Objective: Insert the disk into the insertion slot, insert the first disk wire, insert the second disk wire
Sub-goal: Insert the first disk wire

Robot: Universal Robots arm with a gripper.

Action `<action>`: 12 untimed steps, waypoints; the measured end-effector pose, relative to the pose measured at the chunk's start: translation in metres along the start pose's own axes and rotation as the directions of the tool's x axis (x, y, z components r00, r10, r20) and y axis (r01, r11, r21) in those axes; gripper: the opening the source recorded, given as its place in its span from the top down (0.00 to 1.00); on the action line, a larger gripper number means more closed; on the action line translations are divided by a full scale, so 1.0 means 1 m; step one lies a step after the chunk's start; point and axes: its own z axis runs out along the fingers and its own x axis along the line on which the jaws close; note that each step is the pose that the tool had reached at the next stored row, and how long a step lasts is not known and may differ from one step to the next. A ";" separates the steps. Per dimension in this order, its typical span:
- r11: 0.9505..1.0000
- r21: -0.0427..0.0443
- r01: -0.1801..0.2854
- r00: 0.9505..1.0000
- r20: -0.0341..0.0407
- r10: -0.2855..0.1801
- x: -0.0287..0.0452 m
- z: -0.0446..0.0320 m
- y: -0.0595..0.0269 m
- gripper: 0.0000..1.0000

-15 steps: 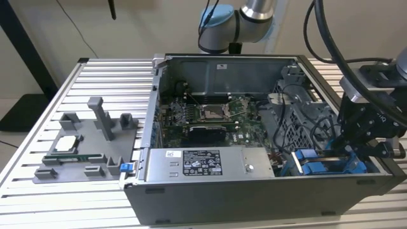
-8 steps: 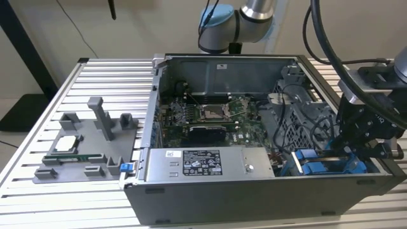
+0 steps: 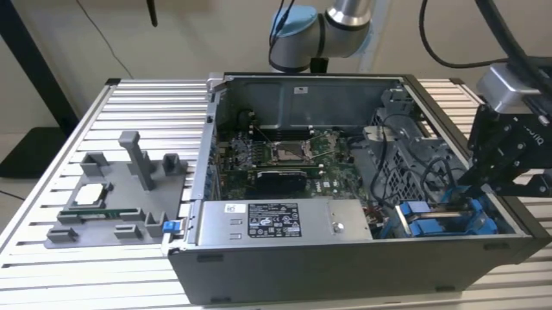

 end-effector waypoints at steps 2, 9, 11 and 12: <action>1.000 0.000 0.000 1.000 0.000 0.000 -0.0006 -0.0056 0.0003 0.00; 1.000 0.000 0.001 1.000 0.000 -0.001 -0.0021 -0.0101 -0.0061 0.00; 1.000 0.000 0.002 1.000 0.000 -0.002 -0.0025 -0.0102 -0.0104 0.00; 1.000 0.000 0.003 1.000 0.000 -0.003 -0.0027 -0.0103 -0.0128 0.00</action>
